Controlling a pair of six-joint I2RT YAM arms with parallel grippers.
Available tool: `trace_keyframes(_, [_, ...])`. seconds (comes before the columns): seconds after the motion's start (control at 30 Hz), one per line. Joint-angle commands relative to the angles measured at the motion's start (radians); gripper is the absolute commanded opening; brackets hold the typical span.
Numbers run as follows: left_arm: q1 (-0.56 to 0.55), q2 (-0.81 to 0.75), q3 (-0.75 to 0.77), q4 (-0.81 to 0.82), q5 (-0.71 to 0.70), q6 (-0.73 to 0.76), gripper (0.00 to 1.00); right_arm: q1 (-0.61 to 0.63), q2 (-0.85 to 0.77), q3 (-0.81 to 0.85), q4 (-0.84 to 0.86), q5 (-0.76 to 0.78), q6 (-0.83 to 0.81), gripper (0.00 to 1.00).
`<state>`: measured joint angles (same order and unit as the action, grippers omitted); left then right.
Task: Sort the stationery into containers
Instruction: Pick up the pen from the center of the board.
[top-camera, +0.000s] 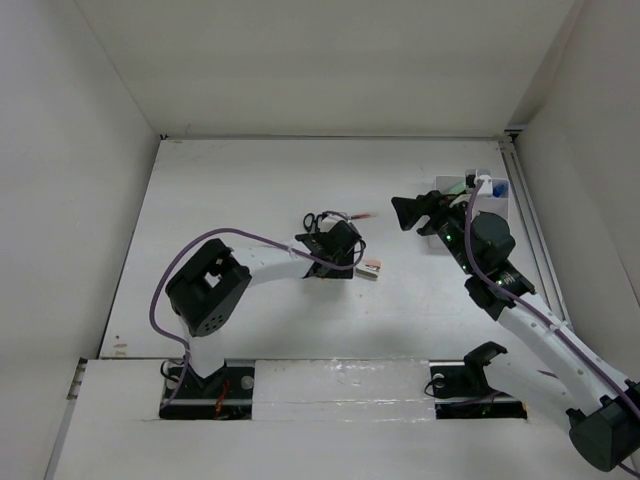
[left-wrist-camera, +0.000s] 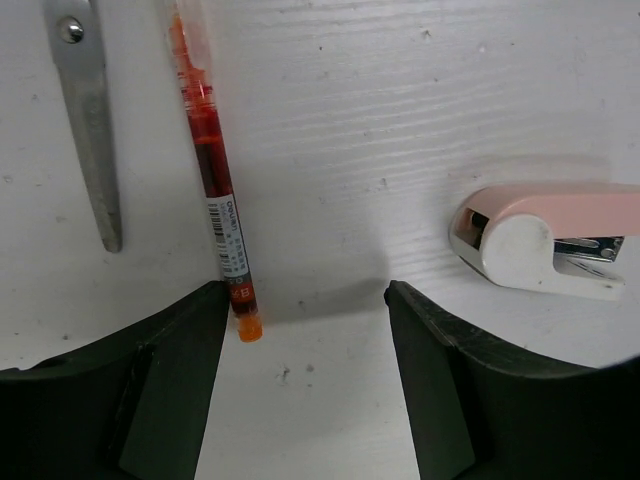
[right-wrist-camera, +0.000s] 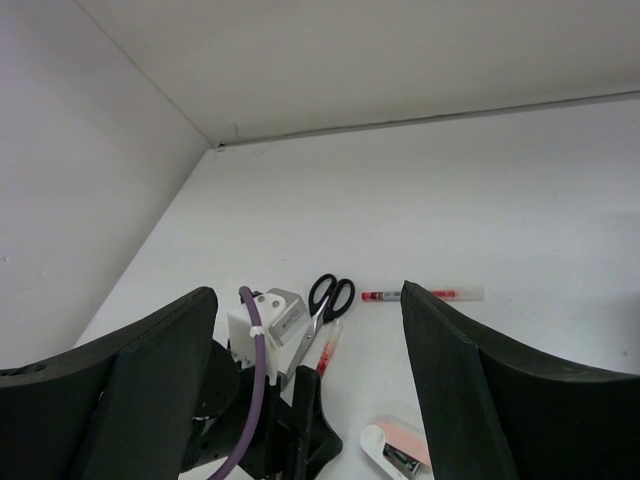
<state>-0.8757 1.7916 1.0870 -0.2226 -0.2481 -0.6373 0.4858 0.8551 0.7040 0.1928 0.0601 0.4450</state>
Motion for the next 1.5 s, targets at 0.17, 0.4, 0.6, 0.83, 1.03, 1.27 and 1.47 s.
trace_keyframes(0.17, [-0.014, 0.101, 0.082, -0.138, -0.062, -0.064, 0.6, 0.01, -0.028, 0.003, 0.014, -0.016, 0.017, 0.8])
trace_keyframes(0.4, [-0.005, 0.157, 0.154, -0.17, -0.088, -0.075, 0.43, 0.01, -0.028, 0.003, 0.014, -0.016, 0.017, 0.8])
trace_keyframes(0.6, [0.017, 0.157, 0.131, -0.17, -0.069, -0.065, 0.18, 0.01, -0.037, 0.003, 0.014, -0.016, 0.017, 0.8])
trace_keyframes(0.83, [0.011, 0.137, 0.062, -0.083, -0.003, -0.026, 0.0, -0.002, -0.024, 0.014, 0.005, -0.037, 0.027, 0.81])
trace_keyframes(1.03, [-0.11, -0.123, -0.019, 0.023, -0.173, 0.026, 0.0, -0.116, 0.05, 0.025, -0.004, -0.219, 0.136, 0.81])
trace_keyframes(1.27, [-0.163, -0.418, -0.142, 0.187, -0.266, 0.14, 0.0, -0.116, 0.111, -0.007, 0.112, -0.418, 0.268, 0.95])
trace_keyframes(1.47, [-0.163, -0.595, -0.237, 0.338, -0.168, 0.238, 0.0, -0.044, 0.167, -0.058, 0.256, -0.47, 0.368, 1.0])
